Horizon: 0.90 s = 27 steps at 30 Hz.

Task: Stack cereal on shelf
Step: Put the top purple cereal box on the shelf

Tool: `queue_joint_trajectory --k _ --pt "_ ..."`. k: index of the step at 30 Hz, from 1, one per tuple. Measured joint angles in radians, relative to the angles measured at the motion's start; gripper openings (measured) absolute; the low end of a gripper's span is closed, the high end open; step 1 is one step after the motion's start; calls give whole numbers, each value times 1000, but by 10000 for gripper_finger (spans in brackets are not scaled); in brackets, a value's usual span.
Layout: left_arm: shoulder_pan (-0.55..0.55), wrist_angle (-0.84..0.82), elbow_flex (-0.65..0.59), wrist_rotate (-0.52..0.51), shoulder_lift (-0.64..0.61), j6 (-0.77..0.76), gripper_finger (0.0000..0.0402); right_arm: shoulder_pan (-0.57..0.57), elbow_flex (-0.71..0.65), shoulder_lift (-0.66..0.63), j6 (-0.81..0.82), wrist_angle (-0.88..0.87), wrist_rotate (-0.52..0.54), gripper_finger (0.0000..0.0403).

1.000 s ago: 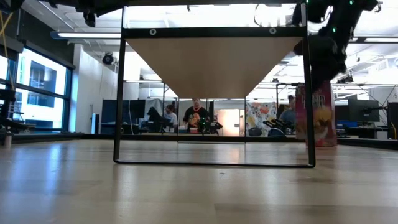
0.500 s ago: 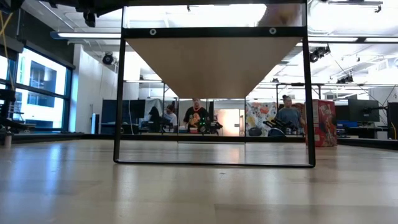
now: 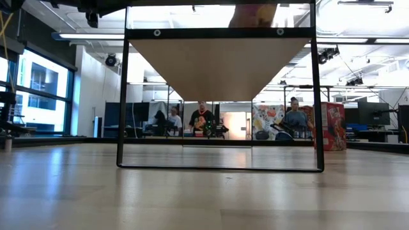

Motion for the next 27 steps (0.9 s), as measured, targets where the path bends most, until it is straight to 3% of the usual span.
queue_joint_trajectory --k 10,22,27 --pt "0 0 0 3 0 0 0 -11 194 218 -107 -117 66 80" --pt "0 -16 0 3 0 -3 0 -42 223 290 -126 -131 62 88" --pt "0 -16 0 3 0 -2 0 -69 223 294 -116 -119 58 119"
